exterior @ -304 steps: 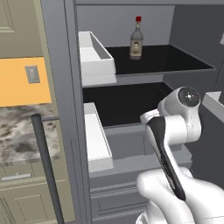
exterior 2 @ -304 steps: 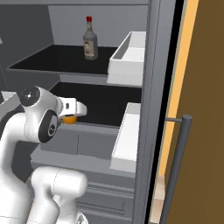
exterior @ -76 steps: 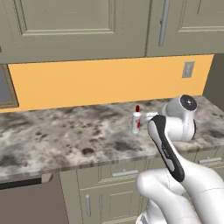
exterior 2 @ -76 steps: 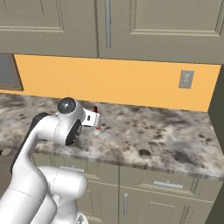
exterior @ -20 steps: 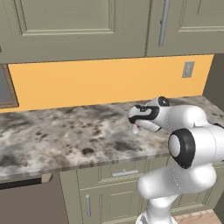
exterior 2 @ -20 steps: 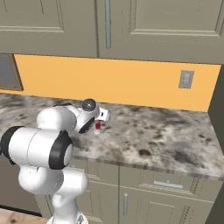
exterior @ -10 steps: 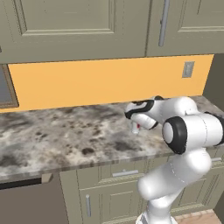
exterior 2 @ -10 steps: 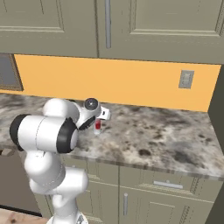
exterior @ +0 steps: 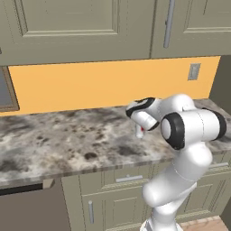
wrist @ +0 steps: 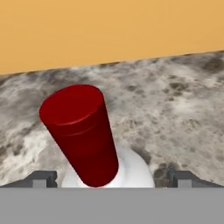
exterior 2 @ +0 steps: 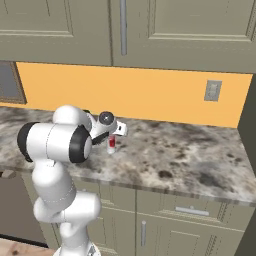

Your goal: Place the liquors on the top shelf of the fridge to keep them out of children's reach, and place the orange on lower shelves for easy access.

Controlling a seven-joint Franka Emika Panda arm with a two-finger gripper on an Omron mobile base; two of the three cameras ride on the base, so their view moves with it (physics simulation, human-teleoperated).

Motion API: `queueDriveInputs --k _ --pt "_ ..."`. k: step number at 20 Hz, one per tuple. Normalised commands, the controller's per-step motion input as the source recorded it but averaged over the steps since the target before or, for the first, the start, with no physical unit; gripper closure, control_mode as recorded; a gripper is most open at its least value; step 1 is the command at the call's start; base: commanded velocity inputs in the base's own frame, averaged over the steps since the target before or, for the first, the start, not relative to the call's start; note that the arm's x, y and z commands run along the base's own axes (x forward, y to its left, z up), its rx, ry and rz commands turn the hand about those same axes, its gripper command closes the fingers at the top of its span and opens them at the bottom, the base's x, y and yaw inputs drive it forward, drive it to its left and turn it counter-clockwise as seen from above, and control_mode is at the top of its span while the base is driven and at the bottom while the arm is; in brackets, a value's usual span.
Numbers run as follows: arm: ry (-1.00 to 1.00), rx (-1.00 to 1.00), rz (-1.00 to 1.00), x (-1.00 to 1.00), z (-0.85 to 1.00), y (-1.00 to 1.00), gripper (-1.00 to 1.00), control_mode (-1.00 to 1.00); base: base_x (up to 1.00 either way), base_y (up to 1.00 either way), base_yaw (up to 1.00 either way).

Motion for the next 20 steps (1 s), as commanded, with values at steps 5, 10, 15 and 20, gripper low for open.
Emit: queueDriveInputs --k 5,10,15,20 --pt "0.0 0.0 0.01 0.15 -0.18 0.0 -1.0 -1.0 0.0 0.0 0.0" --pt "0.0 0.0 0.01 0.05 -0.22 0.0 1.0 -1.0 0.0 0.0 0.0" --pt "0.0 0.0 0.04 0.0 -0.17 0.0 1.0 -1.0 0.0 0.0 0.0" --pt "0.0 0.0 0.0 0.0 0.0 0.0 1.0 -1.0 0.0 0.0 0.0"
